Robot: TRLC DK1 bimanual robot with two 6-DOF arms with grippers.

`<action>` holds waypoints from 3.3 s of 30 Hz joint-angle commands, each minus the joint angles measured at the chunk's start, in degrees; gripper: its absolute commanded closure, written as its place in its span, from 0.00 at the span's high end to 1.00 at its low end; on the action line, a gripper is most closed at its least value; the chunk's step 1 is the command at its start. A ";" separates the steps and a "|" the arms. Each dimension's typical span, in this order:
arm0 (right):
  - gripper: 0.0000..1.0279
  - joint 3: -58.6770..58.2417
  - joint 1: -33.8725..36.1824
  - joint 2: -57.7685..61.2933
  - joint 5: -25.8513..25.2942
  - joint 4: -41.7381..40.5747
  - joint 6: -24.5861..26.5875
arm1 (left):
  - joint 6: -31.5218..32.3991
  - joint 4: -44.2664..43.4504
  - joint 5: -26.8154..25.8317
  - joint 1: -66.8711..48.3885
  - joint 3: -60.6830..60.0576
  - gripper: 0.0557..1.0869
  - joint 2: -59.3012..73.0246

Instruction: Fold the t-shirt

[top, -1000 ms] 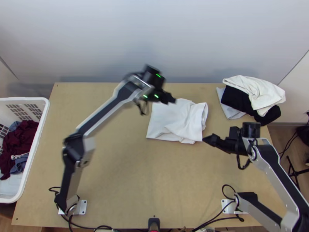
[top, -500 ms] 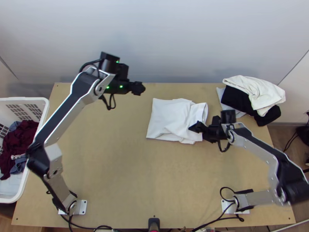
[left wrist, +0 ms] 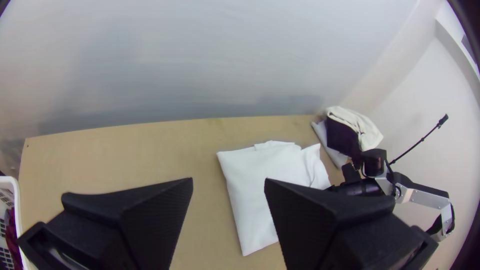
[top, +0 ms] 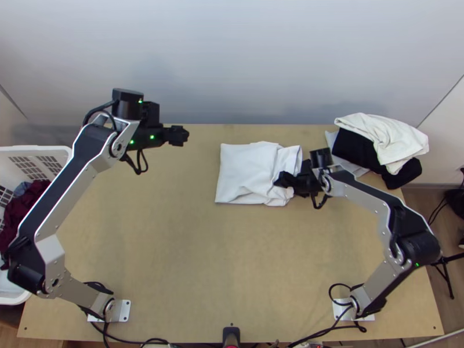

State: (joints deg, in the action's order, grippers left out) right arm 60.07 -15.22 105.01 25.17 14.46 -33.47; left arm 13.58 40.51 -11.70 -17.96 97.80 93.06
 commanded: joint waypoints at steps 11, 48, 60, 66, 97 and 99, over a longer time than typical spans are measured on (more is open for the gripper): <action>0.03 8.48 -2.18 -3.41 -7.68 7.34 9.92 | -1.10 -3.33 0.37 5.65 -13.86 0.70 -5.43; 0.03 62.62 27.79 8.54 -19.46 6.02 12.91 | -2.60 -8.61 0.37 11.10 -25.03 0.70 -9.47; 0.03 66.23 31.66 11.71 -19.98 6.81 12.91 | -1.28 -12.04 0.37 9.87 -30.56 0.70 -10.97; 0.03 47.68 34.91 3.88 -19.81 4.61 16.16 | -1.02 -12.65 0.37 9.87 -32.94 0.70 -11.93; 0.19 -4.97 40.36 -16.51 -16.29 -12.00 31.28 | 1.09 -12.74 0.37 8.29 -41.20 0.70 -19.40; 0.43 -4.35 40.62 -18.18 -16.20 -12.00 31.01 | 1.27 -12.74 0.37 8.29 -41.99 0.70 -20.11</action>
State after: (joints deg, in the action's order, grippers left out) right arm 56.16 24.62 88.79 8.99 3.60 -2.70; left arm 14.48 27.70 -11.31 -9.65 57.80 75.00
